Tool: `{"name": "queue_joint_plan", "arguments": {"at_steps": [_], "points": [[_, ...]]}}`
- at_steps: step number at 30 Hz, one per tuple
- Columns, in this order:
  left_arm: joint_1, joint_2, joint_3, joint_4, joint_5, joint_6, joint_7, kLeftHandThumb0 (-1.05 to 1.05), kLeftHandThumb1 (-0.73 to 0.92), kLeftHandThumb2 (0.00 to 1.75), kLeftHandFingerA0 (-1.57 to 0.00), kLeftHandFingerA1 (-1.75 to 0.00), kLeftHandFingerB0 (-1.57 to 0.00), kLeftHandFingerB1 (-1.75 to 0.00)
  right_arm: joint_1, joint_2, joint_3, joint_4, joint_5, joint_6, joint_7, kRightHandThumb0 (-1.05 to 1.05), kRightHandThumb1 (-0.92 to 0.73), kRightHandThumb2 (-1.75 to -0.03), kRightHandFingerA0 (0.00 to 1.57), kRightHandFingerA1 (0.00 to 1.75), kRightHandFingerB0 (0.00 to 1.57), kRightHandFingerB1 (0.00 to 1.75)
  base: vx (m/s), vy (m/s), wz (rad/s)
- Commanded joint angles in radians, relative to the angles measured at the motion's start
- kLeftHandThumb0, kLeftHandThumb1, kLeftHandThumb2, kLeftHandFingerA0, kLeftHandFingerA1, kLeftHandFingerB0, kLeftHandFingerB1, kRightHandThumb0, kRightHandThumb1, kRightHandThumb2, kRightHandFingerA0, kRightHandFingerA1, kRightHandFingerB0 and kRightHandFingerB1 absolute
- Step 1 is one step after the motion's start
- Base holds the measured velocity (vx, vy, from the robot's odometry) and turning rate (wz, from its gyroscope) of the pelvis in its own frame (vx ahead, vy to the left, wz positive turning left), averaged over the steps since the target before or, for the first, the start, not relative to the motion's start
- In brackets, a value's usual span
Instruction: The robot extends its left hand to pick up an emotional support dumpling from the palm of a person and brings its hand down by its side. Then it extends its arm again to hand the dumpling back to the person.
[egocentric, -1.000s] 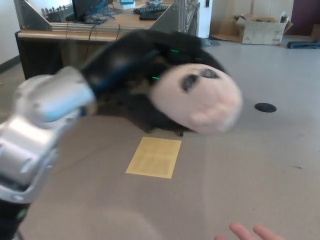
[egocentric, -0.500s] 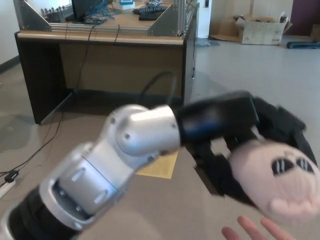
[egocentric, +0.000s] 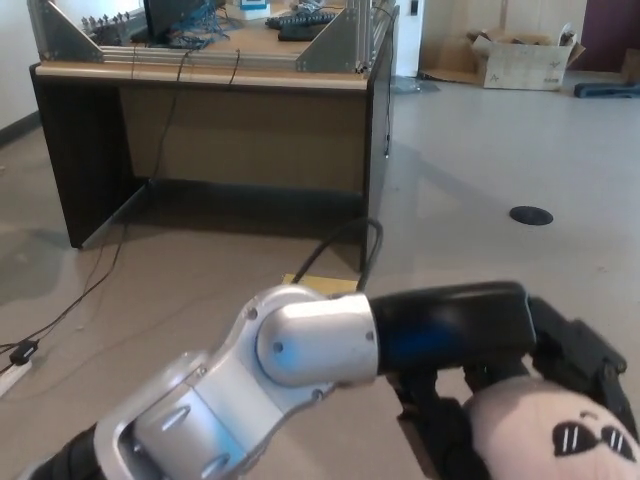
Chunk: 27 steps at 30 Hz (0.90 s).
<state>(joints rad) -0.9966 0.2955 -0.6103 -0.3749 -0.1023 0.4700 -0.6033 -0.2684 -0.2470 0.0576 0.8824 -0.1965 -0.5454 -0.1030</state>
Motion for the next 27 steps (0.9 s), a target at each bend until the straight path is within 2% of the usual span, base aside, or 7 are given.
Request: {"name": "queue_joint_plan", "arguments": {"at_steps": [1,4,9,10,20,21,27], "points": [[0.022,0.040,-0.013,-0.029,0.065,0.041,-0.046,-0.26,0.72,0.62,-0.93,-0.86,-0.68,-0.41,-0.037,-0.055,0.099,0.014,-0.242,0.060,-0.270,-0.47,-0.69,-0.61,0.58,0.47,0.53,0.41,0.00,0.000,0.00],[-0.014,0.064,-0.027,0.000,0.090,-0.028,-0.094,-0.29,0.75,0.63,-0.90,-0.87,-0.63,-0.39,-0.046,-0.059,0.111,0.020,-0.241,0.062,-0.286,-0.47,-0.69,-0.61,0.58,0.47,0.53,0.41,0.00,0.000,0.00],[-0.019,0.063,-0.022,0.007,0.099,-0.035,-0.109,-0.29,0.75,0.63,-0.90,-0.86,-0.64,-0.39,-0.053,-0.062,0.125,0.030,-0.243,0.062,-0.308,-0.47,-0.69,-0.61,0.58,0.47,0.53,0.41,0.00,0.000,0.00],[-0.052,0.075,-0.021,0.001,0.102,-0.009,-0.132,-0.29,0.74,0.62,-0.91,-0.77,-0.62,-0.39,-0.058,-0.061,0.128,0.033,-0.244,0.063,-0.310,-0.47,-0.69,-0.61,0.58,0.47,0.53,0.41,0.00,0.000,0.00],[-0.104,0.084,-0.007,-0.004,0.105,0.044,-0.190,-0.28,0.73,0.62,-0.91,-0.69,-0.62,-0.39,-0.071,-0.059,0.136,0.053,-0.253,0.059,-0.337,-0.47,-0.69,-0.61,0.58,0.47,0.53,0.41,0.00,0.000,0.00],[-0.115,0.083,0.003,-0.003,0.099,0.051,-0.198,-0.24,0.71,0.61,-0.94,-0.61,-0.62,-0.39,-0.069,-0.060,0.135,0.055,-0.254,0.058,-0.338,-0.47,-0.69,-0.61,0.58,0.47,0.53,0.41,0.00,0.000,0.00],[-0.130,0.070,0.048,0.009,0.084,0.047,-0.217,-0.18,0.65,0.60,-1.00,-0.51,-0.66,-0.41,-0.072,-0.057,0.133,0.062,-0.257,0.056,-0.343,-0.47,-0.69,-0.61,0.58,0.47,0.53,0.41,0.00,0.000,0.00]]}}
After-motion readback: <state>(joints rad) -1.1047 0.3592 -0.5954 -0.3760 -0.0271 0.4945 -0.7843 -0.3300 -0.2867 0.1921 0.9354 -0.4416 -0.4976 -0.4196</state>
